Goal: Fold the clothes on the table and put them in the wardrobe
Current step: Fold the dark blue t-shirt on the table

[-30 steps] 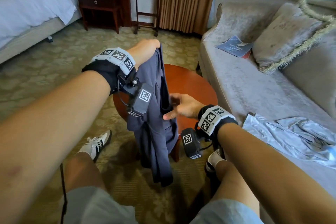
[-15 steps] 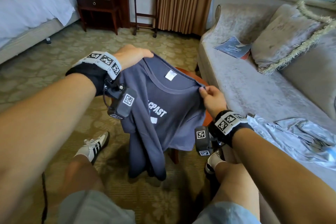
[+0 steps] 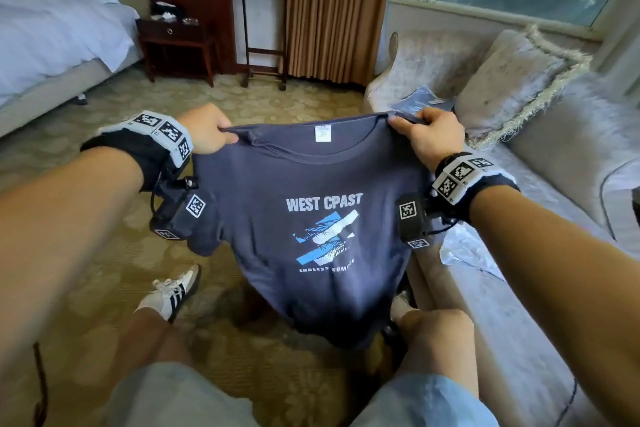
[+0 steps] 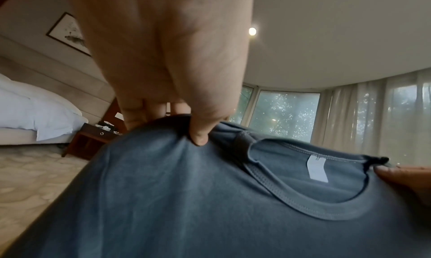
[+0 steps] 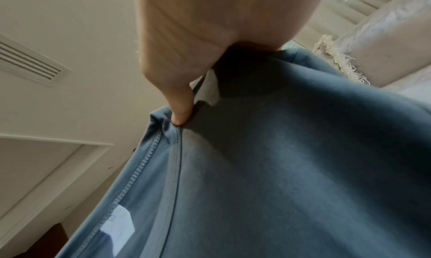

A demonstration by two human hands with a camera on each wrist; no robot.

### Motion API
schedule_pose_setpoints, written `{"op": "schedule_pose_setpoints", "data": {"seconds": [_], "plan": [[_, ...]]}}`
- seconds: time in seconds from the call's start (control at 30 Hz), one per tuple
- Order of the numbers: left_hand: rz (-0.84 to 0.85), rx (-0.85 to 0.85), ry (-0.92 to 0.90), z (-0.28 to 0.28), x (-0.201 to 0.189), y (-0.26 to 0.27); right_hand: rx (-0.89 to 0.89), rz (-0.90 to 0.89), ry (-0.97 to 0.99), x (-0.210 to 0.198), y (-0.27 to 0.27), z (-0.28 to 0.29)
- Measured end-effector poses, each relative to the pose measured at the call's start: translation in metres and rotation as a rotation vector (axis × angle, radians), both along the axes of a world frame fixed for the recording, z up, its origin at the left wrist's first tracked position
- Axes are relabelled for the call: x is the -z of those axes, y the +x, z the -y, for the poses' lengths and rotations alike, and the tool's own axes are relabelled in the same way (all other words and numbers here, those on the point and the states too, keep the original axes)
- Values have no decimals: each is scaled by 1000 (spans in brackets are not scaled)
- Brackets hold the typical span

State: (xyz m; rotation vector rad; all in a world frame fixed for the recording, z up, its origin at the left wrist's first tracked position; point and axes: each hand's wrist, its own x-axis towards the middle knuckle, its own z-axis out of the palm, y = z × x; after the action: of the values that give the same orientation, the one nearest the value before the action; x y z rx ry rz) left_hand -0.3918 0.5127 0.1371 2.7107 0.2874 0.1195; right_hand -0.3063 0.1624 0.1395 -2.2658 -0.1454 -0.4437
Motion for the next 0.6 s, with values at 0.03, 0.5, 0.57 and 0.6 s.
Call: {"op": "schedule_pose_setpoints", "data": {"seconds": [0.03,0.5,0.57,0.6], "plan": [[19,-2,15,1,-3,-2,-7,-2,-11,-5,-3,1],[-55,-144,419,2,-2,25,-27,-140,-375,23,42,-7],[-85,-187,464,-2,12,39,38,-162,-401,37,56,-12],[-90,-212,464,-5,18,46,72,-168,-422,43,63,-12]]}}
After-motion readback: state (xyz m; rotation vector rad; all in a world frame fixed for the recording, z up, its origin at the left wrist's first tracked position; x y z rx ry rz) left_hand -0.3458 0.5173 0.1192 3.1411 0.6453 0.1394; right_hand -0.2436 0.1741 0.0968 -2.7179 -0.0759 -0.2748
